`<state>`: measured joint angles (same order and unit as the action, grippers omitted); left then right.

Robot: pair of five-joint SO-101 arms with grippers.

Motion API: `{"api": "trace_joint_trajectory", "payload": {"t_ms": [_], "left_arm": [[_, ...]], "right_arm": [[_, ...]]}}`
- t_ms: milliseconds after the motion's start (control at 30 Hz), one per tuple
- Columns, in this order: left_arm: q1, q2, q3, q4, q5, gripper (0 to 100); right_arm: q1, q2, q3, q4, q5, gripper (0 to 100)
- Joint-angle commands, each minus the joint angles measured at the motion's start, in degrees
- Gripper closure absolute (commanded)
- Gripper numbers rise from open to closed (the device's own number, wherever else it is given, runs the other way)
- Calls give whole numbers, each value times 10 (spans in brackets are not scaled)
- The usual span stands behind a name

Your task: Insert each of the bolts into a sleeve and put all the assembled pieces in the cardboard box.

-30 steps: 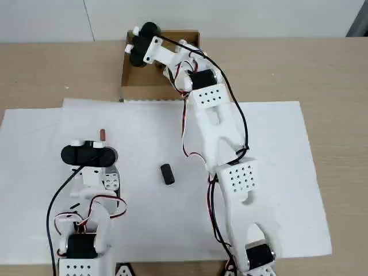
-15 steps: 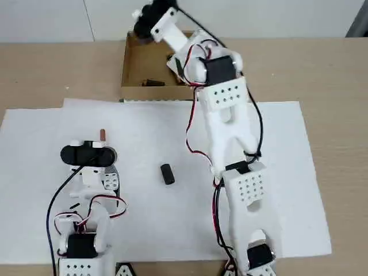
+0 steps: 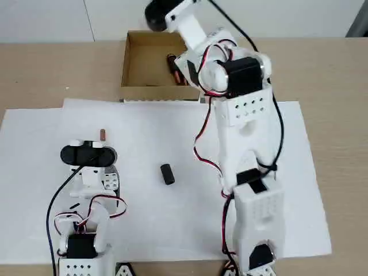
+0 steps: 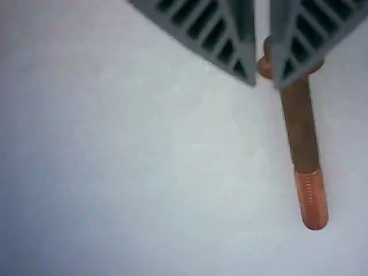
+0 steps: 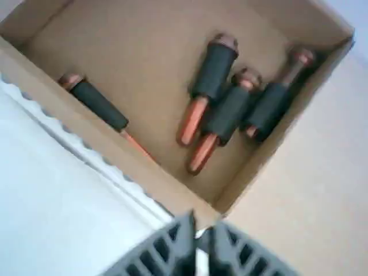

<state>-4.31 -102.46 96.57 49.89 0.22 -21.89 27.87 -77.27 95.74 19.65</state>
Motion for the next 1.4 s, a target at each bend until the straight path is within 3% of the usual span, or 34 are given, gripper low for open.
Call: {"api": "trace_joint_trajectory", "payload": {"t_ms": [0, 300, 533, 967, 1200, 1367], "left_arm": [[-4, -4, -5, 2, 0, 994], [-4, -4, -5, 2, 0, 994], [-76, -4, -4, -1, -3, 993], [-78, -4, -3, -3, -4, 993], [-76, -4, -3, -3, -4, 993], [-76, -4, -3, -3, -4, 993]], "right_arm": [[0, -96, 96, 3, -45, 991], [-2, -235, 393, -1, -164, 991], [-35, -249, 483, 2, -225, 991], [-141, -244, 644, -6, -323, 987], [-147, -211, 677, -29, -324, 820], [-165, -179, 677, -42, -324, 805]]}}
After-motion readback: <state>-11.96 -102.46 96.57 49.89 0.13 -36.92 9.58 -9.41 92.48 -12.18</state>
